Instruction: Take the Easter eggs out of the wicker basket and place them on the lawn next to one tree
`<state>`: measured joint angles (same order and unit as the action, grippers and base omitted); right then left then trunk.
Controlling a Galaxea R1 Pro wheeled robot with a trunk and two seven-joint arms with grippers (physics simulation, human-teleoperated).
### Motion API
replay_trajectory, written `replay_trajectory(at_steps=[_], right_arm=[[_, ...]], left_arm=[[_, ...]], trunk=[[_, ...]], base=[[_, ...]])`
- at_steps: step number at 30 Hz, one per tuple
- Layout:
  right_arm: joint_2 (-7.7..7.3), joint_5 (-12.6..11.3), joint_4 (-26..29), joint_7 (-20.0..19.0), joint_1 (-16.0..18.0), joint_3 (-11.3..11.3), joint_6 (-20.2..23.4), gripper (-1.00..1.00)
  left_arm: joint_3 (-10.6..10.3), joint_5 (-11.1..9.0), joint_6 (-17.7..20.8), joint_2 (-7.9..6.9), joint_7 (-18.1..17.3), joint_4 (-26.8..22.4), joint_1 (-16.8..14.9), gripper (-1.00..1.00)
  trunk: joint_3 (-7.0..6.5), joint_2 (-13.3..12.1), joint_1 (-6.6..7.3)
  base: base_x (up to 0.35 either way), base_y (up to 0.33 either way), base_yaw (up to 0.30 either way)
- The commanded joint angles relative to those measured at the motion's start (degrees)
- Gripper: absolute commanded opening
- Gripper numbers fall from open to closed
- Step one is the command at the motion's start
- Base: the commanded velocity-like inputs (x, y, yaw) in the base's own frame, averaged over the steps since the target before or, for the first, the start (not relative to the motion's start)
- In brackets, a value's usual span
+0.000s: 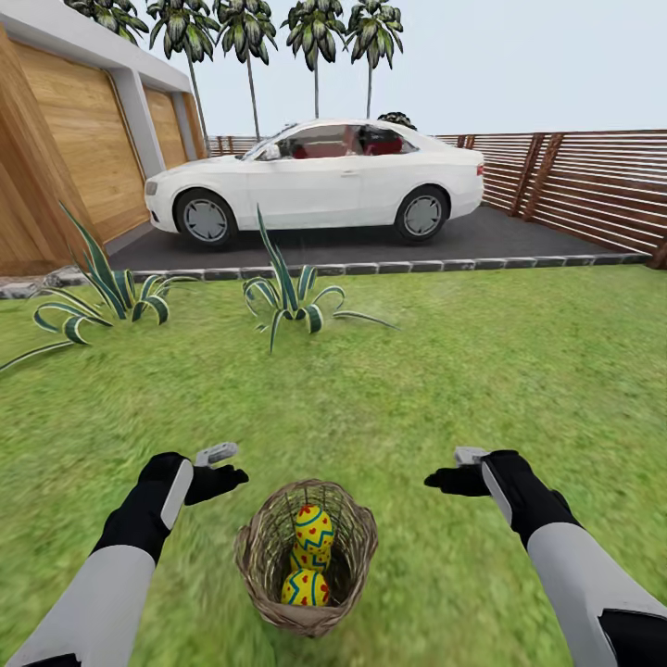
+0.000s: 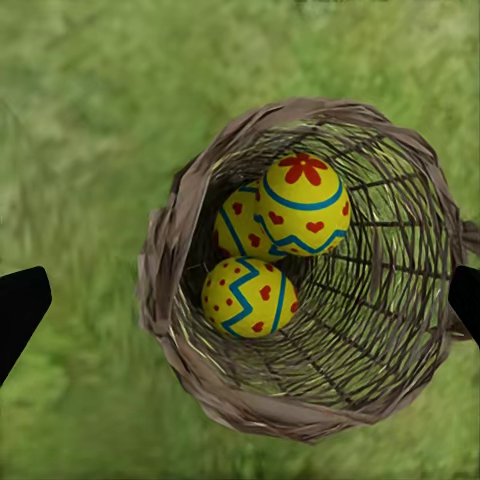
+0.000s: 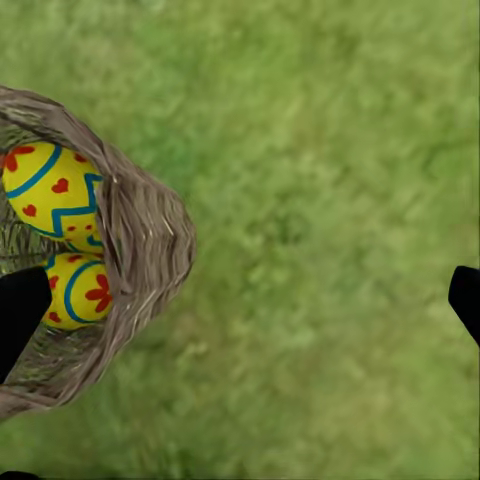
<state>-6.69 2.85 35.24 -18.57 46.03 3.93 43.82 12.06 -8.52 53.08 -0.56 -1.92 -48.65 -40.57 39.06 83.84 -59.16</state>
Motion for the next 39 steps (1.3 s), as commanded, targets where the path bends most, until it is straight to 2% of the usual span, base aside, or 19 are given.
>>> replay_trajectory(at_steps=[1, 4, 7, 11, 13, 16, 17, 18, 19, 22, 25, 34, 39], right_arm=[[0.02, 0.30, 0.07, -0.55, 0.03, 0.22, 0.25, 1.00], [0.02, 0.14, 0.21, -1.51, 0.03, 0.51, 0.16, 1.00], [0.01, 0.07, 0.32, -2.32, 0.03, 0.62, 0.14, 1.00], [0.03, 0.05, 0.64, -3.69, 0.03, 0.81, 0.13, 1.00], [-0.01, 0.05, 0.78, -5.40, 0.03, 1.02, 0.13, 1.00], [-0.44, 0.05, 1.12, -10.30, 0.03, 2.14, 0.13, 1.00], [-0.63, 0.05, 1.37, -11.93, 0.03, 2.60, 0.13, 1.00], [-0.95, 0.05, 1.80, -14.87, 0.03, 3.97, 0.17, 1.00], [-1.00, 0.05, 1.91, -15.92, 0.03, 4.96, 0.19, 1.00], [-1.07, 0.09, 2.07, -17.56, 0.03, 9.15, 0.19, 1.00], [-1.05, 0.13, 2.10, -18.09, 0.03, 11.23, 0.21, 1.00], [-1.21, 0.14, 2.11, -22.47, 0.03, 11.84, 0.22, 1.00], [-1.15, 0.14, 2.11, -23.10, 0.03, 11.81, 0.22, 1.00]], left_arm=[[0.07, -0.03, 0.25, 0.05, -0.16, -0.02, -0.03, 1.00], [-0.15, -0.13, -0.13, 0.40, -0.19, 0.10, -0.03, 1.00], [-0.14, -0.15, -0.36, 1.53, -0.19, 0.13, -0.03, 1.00], [-0.17, -0.01, -0.25, 1.96, -0.12, 0.04, -0.03, 1.00], [-0.18, 0.05, -0.15, 2.07, -0.11, 0.09, -0.03, 1.00], [-0.19, 0.04, -0.06, 2.06, -0.10, 0.13, -0.03, 1.00], [-0.19, 0.06, -0.05, 2.05, -0.09, 0.13, -0.03, 1.00], [-0.19, 0.08, -0.02, 2.05, -0.09, 0.13, -0.03, 1.00], [-0.19, 0.08, -0.01, 2.05, -0.09, 0.13, -0.03, 1.00], [-0.19, 0.15, -0.03, 2.05, -0.05, 0.14, -0.03, 1.00], [-0.19, 0.17, -0.15, 2.05, -0.02, 0.14, -0.03, 1.00], [-0.19, 0.17, -0.26, 2.13, 0.01, 0.20, -0.03, 1.00], [-0.25, 0.22, -0.21, 2.17, 0.07, 0.22, -0.03, 1.00]], trunk=[[0.24, 0.44, -0.22], [0.78, 1.65, -0.88], [1.31, 2.85, -1.54], [2.03, 4.46, -2.42], [2.39, 5.26, -2.86], [2.93, 6.46, -3.52], [3.11, 6.86, -3.74], [3.29, 7.26, -3.96], [3.47, 7.66, -4.18], [4.01, 8.87, -4.84], [4.55, 10.07, -5.49], [6.16, 13.68, -7.47], [7.06, 15.69, -8.57]], base=[[0.000, 0.000, 0.000], [0.000, 0.000, 0.000], [0.000, 0.000, 0.000], [0.000, 0.000, 0.000], [0.000, 0.000, 0.000], [0.000, 0.000, 0.000], [0.000, 0.000, 0.000], [0.000, 0.000, 0.000], [0.000, 0.000, 0.000], [0.000, 0.000, 0.000], [0.000, 0.000, 0.000], [0.000, 0.000, 0.000], [0.000, 0.000, 0.000]])
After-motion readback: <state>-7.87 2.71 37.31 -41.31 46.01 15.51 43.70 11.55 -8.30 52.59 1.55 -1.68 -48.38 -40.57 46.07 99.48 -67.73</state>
